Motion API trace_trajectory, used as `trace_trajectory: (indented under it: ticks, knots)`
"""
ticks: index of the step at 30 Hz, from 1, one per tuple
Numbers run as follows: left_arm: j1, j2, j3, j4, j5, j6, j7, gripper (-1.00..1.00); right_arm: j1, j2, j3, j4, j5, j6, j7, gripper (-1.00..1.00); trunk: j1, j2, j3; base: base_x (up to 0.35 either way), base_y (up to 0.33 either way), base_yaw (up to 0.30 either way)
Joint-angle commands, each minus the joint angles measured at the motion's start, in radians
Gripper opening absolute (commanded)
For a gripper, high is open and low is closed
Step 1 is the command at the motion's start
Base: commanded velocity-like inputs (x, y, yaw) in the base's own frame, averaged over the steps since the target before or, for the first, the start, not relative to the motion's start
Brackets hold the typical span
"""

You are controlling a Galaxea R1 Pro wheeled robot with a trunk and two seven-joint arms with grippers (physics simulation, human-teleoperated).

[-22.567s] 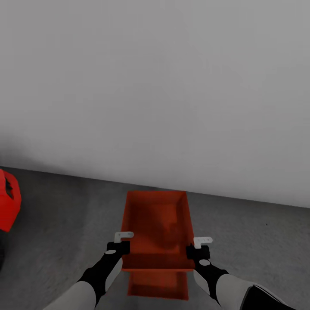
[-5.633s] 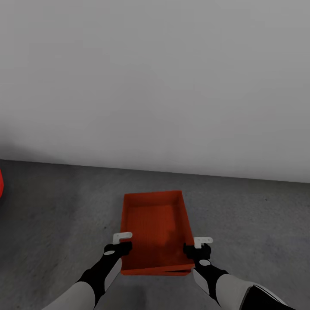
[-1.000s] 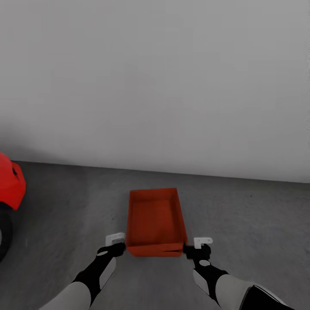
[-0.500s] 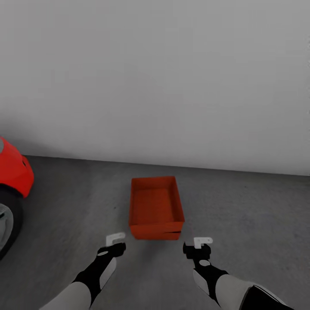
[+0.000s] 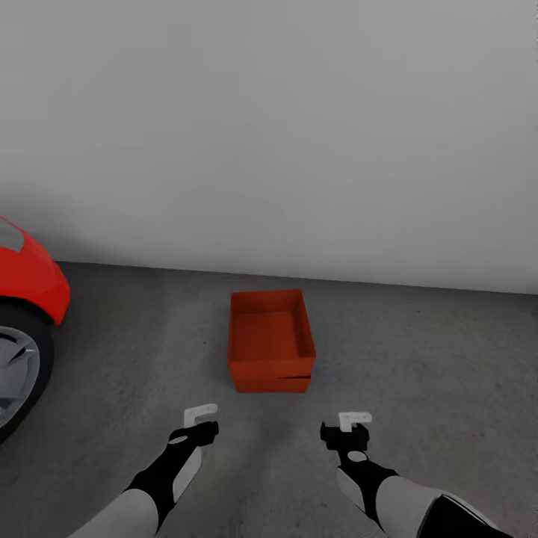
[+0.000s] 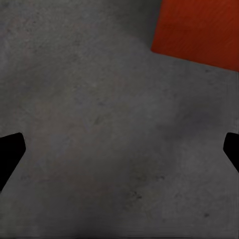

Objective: Move the two storage containers from the living room to the garage. In the garage, place one container on the floor and stack the other container on top of it (either order is fine).

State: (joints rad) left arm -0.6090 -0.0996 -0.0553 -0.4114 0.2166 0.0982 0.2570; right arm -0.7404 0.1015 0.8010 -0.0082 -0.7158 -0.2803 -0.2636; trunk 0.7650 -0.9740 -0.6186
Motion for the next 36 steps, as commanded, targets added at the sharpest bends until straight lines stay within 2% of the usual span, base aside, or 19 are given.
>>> trace_trajectory:
  ticks: [1,4,7,9,10,12,14,17,19,20,24,26,30,34,35,36]
  knots:
    - [0.0,0.0,-0.006,-0.004,0.009,0.005,0.007,1.0,0.0,-0.001,0.008,0.0,-0.007,0.0,-0.003,1.0,0.0,-0.001,-0.001,-0.174,0.0,0.0]
    - [0.0,0.004,-0.004,-0.005,0.011,0.004,0.004,1.0,0.0,-0.017,0.008,0.004,-0.007,0.015,0.001,1.0,0.0,-0.001,-0.001,-0.046,0.0,0.0]
    - [-0.001,0.01,-0.002,0.003,0.014,0.013,0.008,1.0,0.001,-0.061,0.009,0.029,-0.007,0.037,0.004,1.0,0.0,-0.001,-0.001,-0.013,0.0,0.0]
    - [-0.001,0.034,-0.001,0.034,0.018,0.028,0.006,1.0,0.004,-0.113,0.009,0.037,-0.008,0.049,0.009,1.0,0.0,-0.001,-0.001,-0.005,0.0,0.0]
    - [-0.001,0.04,-0.001,0.049,0.02,0.033,0.005,1.0,0.005,-0.127,0.009,0.038,-0.008,0.05,0.01,1.0,0.0,-0.001,-0.001,-0.003,0.0,0.0]
    - [-0.001,0.065,0.001,0.155,0.024,0.038,-0.003,1.0,0.032,-0.173,0.01,0.04,-0.008,0.051,0.019,1.0,0.0,-0.001,-0.001,-0.002,0.0,0.0]
    - [-0.001,0.076,0.002,0.24,0.028,0.038,-0.008,1.0,0.066,-0.194,0.01,0.041,-0.009,0.052,0.037,1.0,0.0,-0.001,-0.001,-0.001,0.0,0.0]
    - [-0.001,0.083,0.003,0.327,0.04,0.032,-0.012,1.0,0.115,-0.206,0.01,0.042,-0.008,0.055,0.078,1.0,0.0,-0.001,-0.001,0.0,0.0,0.0]
    - [0.0,0.094,0.003,0.377,0.049,0.013,-0.014,1.0,0.168,-0.21,0.01,0.042,-0.008,0.057,0.131,1.0,0.0,-0.001,-0.001,0.0,0.0,0.0]
    - [0.0,0.107,0.003,0.399,0.051,-0.008,-0.017,1.0,0.247,-0.213,0.01,0.042,-0.008,0.056,0.195,1.0,0.0,-0.001,-0.001,0.0,0.0,0.0]
    - [0.01,0.113,0.003,0.408,0.054,-0.017,-0.029,1.0,0.346,-0.218,0.009,0.042,-0.009,0.057,0.267,1.0,0.0,-0.001,-0.001,0.0,0.0,0.0]
    - [0.068,0.126,0.004,0.41,0.055,-0.02,-0.041,1.0,0.415,-0.218,0.009,0.042,-0.01,0.06,0.303,1.0,0.0,-0.001,-0.001,0.0,0.0,0.0]
    - [0.164,0.153,0.003,0.411,0.052,-0.024,-0.052,1.0,0.529,-0.209,0.009,0.042,-0.01,0.069,0.315,1.0,0.0,-0.001,-0.001,0.0,0.0,0.0]
    - [0.234,0.159,0.003,0.41,0.042,-0.027,-0.071,1.0,0.6,-0.203,0.009,0.041,-0.012,0.061,0.318,1.0,0.0,-0.001,0.0,0.0,0.0,0.0]
    - [0.277,0.161,0.002,0.409,0.037,-0.059,-0.102,1.0,0.632,-0.198,0.007,0.041,-0.039,0.052,0.318,1.0,0.0,-0.001,0.001,0.0,0.0,0.0]
    - [0.281,0.161,0.002,0.409,0.038,-0.071,-0.107,1.0,0.635,-0.198,0.007,0.041,-0.048,0.051,0.319,1.0,0.0,-0.001,0.002,0.0,0.0,0.0]
